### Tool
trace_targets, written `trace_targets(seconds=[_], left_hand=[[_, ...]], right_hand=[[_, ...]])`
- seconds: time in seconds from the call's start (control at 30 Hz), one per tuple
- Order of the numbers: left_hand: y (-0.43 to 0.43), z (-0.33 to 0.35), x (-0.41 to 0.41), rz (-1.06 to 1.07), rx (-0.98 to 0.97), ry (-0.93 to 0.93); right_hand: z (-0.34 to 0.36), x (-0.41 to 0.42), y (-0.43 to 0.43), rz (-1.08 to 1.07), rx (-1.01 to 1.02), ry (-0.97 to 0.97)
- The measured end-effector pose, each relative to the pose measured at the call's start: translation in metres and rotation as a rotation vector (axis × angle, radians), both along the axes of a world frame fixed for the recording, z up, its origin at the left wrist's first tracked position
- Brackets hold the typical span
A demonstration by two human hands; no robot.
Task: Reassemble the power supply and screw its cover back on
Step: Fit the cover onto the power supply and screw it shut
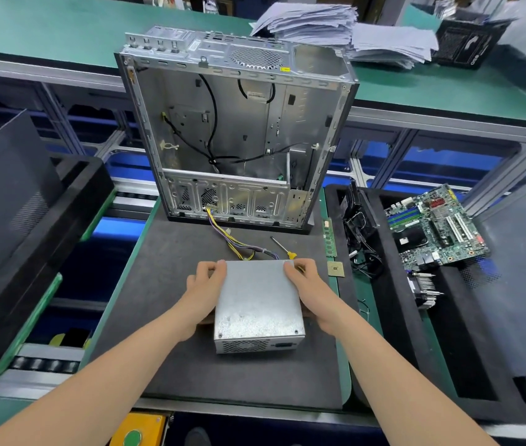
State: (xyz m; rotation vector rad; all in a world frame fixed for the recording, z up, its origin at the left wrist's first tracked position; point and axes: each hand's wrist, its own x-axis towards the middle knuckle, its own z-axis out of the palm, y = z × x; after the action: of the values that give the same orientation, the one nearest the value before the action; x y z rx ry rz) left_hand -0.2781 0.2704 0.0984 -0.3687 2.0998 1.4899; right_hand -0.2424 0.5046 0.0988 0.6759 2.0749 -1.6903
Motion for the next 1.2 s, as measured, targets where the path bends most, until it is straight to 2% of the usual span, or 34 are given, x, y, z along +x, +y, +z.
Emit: trace_targets(seconds=[0.13,0.37,0.47,0.7,0.87,1.0,1.1,1.2], left_hand=[[0.009,0.011,0.010,0.113,0.135,-0.213],[0.021,0.026,0.013,0.229,0.334,-0.338],[0.021,0.028,0.016,0.244,0.306,-0.364],[0.019,0.029,0.014,0.287,0.270,-0.417],[0.017,0.032,0.021,0.317,0.135,-0.584],[0.011,0.032,0.025,0.337,0.256,-0.713],[0.008,0.034,0.024,0.405,0.302,-0.687],[0.013,0.037,0.025,0.392,0.229,-0.606]], right_hand=[[0.003,0.004,0.001,-0.083,-0.091,-0.110],[0.017,-0.003,-0.013,-0.062,-0.029,-0.174],[0.016,-0.004,-0.012,-0.019,-0.001,-0.229],[0.017,-0.005,0.001,-0.018,-0.094,-0.300],[0.016,-0.008,0.010,0.007,-0.077,-0.262],[0.009,-0.004,0.008,-0.022,-0.134,-0.203],[0.008,-0.005,0.002,-0.012,-0.123,-0.098],[0.013,-0.006,-0.003,-0.067,-0.131,-0.042]])
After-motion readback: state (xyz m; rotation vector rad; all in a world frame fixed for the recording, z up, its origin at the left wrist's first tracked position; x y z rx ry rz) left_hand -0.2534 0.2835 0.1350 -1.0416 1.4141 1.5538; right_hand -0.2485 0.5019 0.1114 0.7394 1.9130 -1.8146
